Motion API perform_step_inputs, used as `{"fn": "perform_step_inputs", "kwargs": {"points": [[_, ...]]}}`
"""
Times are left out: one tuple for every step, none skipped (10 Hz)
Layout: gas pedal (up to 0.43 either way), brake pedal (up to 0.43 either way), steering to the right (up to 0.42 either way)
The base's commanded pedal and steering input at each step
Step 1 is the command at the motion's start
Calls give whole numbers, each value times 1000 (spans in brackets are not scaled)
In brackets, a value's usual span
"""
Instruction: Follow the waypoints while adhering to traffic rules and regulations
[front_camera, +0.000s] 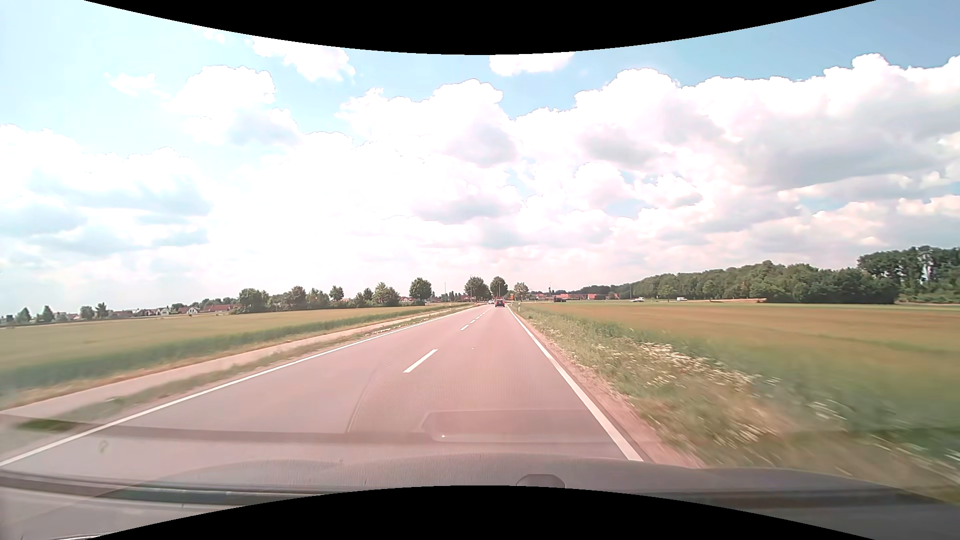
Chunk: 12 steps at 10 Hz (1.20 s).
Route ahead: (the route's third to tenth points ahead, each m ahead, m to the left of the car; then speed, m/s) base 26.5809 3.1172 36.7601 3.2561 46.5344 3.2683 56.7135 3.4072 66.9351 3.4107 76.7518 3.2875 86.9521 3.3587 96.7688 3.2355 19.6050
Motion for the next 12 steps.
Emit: {"fn": "perform_step_inputs", "kwargs": {"points": [[39, 0, -2], [39, 0, -2], [39, 0, -3], [39, 0, -4], [39, 0, -3], [39, 0, -4], [39, 0, -3], [39, 0, -3], [39, 0, -2], [39, 0, -2], [39, 0, -1], [39, 0, -1]]}}
